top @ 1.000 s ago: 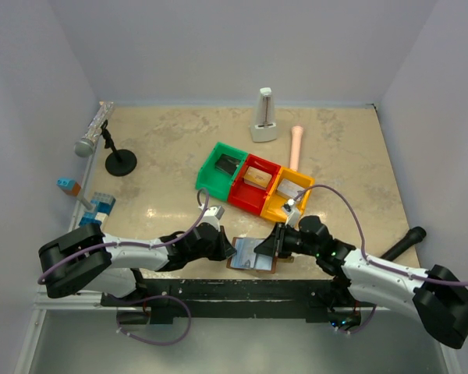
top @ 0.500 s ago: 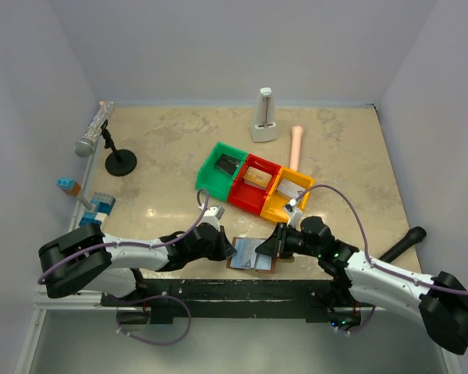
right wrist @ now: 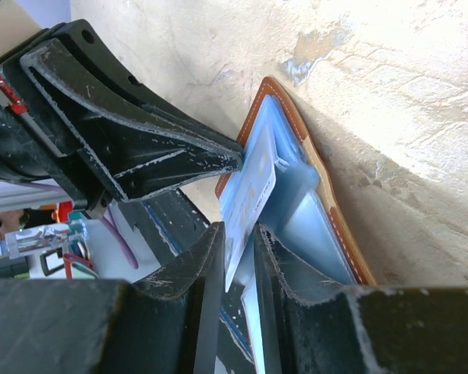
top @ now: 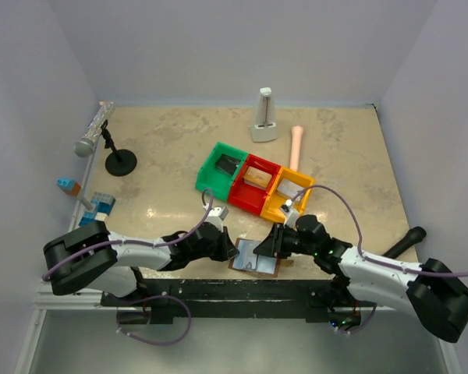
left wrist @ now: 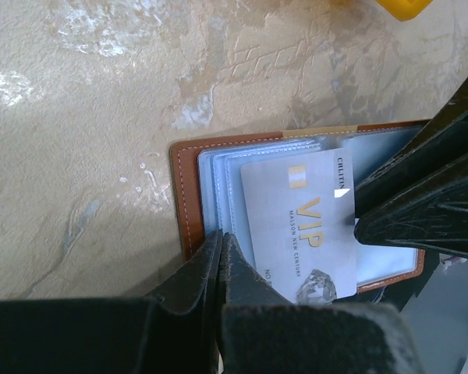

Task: Take the credit cards out of the card holder
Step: Remove the credit card from the card holder.

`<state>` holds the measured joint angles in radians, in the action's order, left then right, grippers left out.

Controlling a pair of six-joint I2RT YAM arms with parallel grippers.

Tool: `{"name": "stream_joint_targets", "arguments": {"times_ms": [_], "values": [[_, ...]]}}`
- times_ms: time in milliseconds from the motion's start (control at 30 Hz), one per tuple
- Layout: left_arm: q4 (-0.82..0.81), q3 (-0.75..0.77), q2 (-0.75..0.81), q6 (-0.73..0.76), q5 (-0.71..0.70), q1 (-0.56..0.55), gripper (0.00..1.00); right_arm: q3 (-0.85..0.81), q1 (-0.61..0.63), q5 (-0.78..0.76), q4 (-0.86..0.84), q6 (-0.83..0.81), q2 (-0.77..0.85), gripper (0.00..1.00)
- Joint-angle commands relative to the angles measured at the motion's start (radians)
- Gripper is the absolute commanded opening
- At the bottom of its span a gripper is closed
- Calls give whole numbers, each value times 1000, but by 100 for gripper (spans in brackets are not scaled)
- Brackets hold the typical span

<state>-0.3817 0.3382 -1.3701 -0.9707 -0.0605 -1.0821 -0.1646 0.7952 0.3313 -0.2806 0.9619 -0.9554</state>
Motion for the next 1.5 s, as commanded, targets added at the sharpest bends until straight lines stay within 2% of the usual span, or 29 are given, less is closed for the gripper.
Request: {"name": "stream_joint_targets", "arguments": {"times_ms": [0, 967, 1100, 1467], "values": [[73, -4, -44, 52, 30, -10, 0, -46, -4, 14, -109, 11, -35, 27], [26, -42, -18, 55, 21, -10, 0, -121, -2, 156, -290, 86, -353, 30], [36, -50, -9, 46, 5, -10, 0, -118, -2, 155, -283, 84, -341, 29], [95, -48, -6, 4, -36, -10, 0, -124, -2, 114, -80, 20, -183, 28]]}}
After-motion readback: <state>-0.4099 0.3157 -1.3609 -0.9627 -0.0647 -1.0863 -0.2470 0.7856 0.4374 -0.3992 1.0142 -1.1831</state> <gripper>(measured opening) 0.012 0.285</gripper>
